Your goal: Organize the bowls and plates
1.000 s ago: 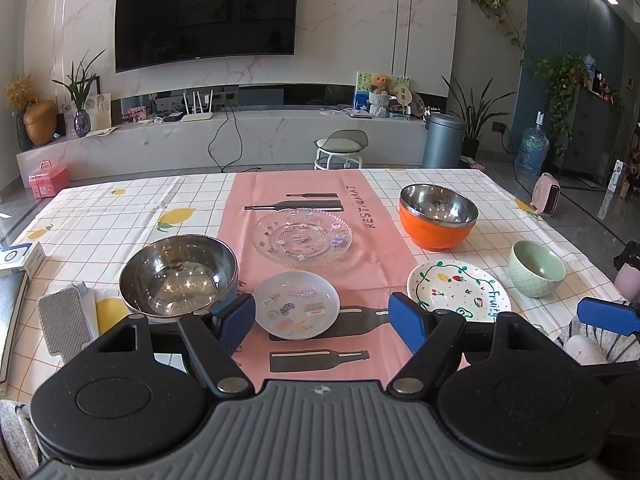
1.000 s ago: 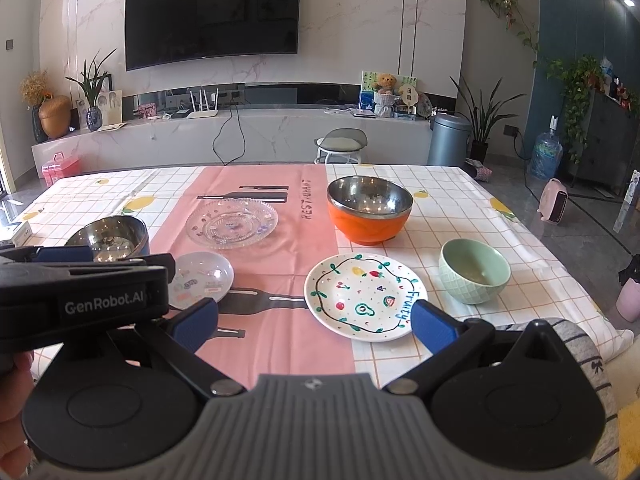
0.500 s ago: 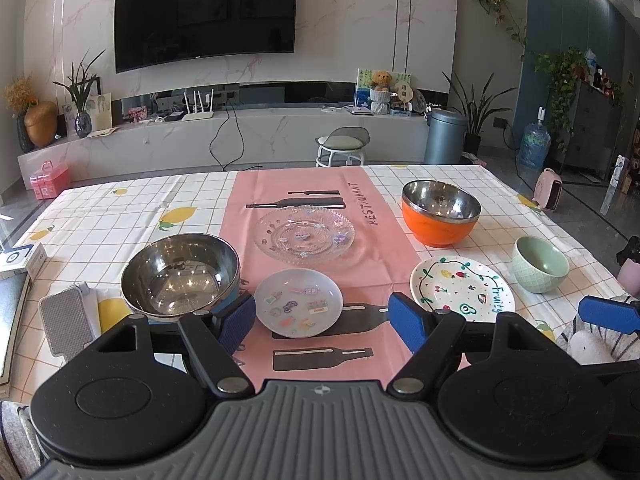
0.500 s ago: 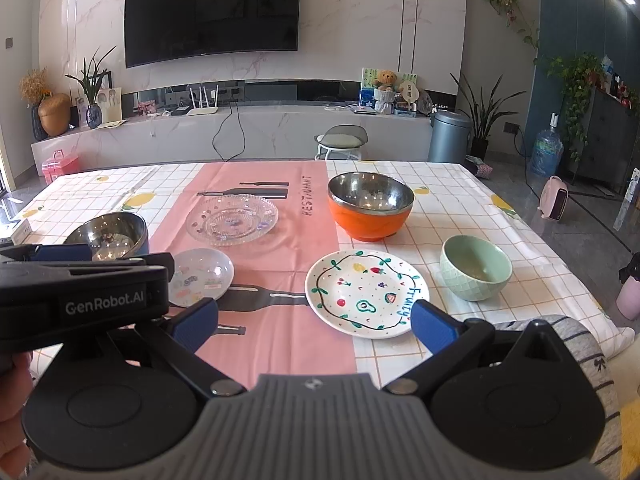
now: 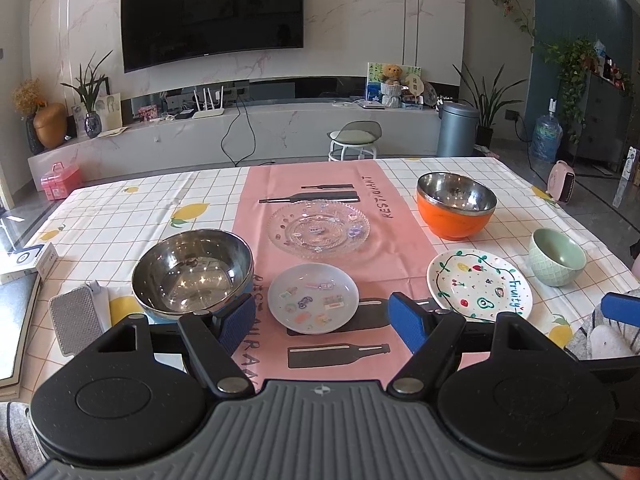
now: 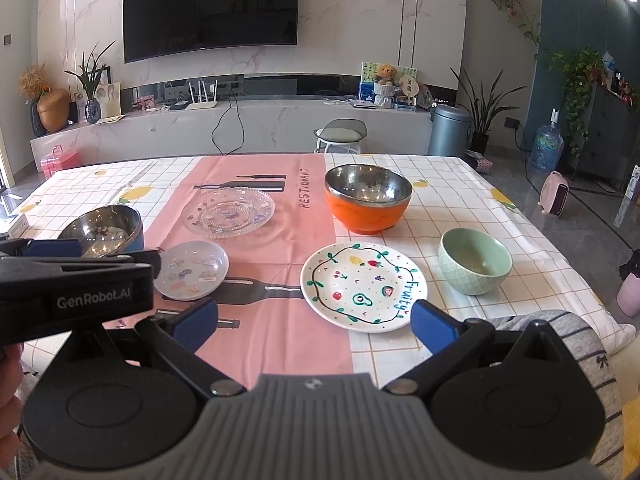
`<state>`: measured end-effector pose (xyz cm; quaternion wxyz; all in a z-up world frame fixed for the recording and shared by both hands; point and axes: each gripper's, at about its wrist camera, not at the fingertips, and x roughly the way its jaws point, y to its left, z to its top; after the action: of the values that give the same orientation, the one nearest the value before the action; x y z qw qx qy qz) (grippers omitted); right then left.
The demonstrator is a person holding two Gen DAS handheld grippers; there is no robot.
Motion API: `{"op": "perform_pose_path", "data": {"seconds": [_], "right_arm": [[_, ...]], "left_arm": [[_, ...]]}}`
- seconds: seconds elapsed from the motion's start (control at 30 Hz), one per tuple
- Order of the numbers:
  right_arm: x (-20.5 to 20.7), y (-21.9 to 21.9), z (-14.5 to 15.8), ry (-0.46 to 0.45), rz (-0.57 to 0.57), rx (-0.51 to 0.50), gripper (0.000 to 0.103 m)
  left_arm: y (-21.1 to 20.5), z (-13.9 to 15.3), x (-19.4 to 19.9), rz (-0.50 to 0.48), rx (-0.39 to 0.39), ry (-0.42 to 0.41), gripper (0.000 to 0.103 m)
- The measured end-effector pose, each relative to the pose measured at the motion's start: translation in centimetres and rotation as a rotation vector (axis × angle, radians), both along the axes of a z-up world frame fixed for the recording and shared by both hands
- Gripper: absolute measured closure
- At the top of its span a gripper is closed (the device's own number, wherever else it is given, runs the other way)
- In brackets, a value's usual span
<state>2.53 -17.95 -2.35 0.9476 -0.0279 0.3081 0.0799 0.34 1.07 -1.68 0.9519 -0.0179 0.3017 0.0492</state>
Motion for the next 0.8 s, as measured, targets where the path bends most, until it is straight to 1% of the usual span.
{"op": "perform_pose_path", "data": {"seconds": [0.07,0.17,0.27,0.4,0.57,0.7,0.77,0.8], "right_arm": [[0.2,-0.6,-0.1,0.001,-0.017,0.001,0.003],[0.5,-1.7,-0.2,0.019,-0.03,0.037,0.003],[1.0,-2.8,-0.1,0.027,-0.034,0.059,0.003],[2.3,-4.1,0.4,0.023,-0.03,0.055,0.003],[4.8,-6.0,1.1,0.038,-0.027,0.079,0.003],[7.2,-6.6,1.5,0.066,0.003,0.115,0.003],[8.3,-6.3,1.7,0.082,0.02,0.135,0.003],[8.9,-6.1,1.8,0.088,0.032,0.148,0.005]], "left_arm": [[0.1,-0.1,0.4,0.001,-0.005,0.01,0.014],[0.0,-0.1,0.7,-0.001,-0.001,0.021,0.014],[-0.2,0.0,1.1,-0.016,0.024,0.031,0.014],[0.0,0.4,2.1,-0.022,0.052,0.039,0.014],[1.3,1.4,3.7,-0.015,0.032,0.066,0.017],[2.3,1.5,5.5,0.009,0.036,0.125,0.019],[2.8,1.2,6.7,0.037,0.042,0.171,0.024],[3.2,0.8,7.3,0.052,0.04,0.197,0.026]]}}
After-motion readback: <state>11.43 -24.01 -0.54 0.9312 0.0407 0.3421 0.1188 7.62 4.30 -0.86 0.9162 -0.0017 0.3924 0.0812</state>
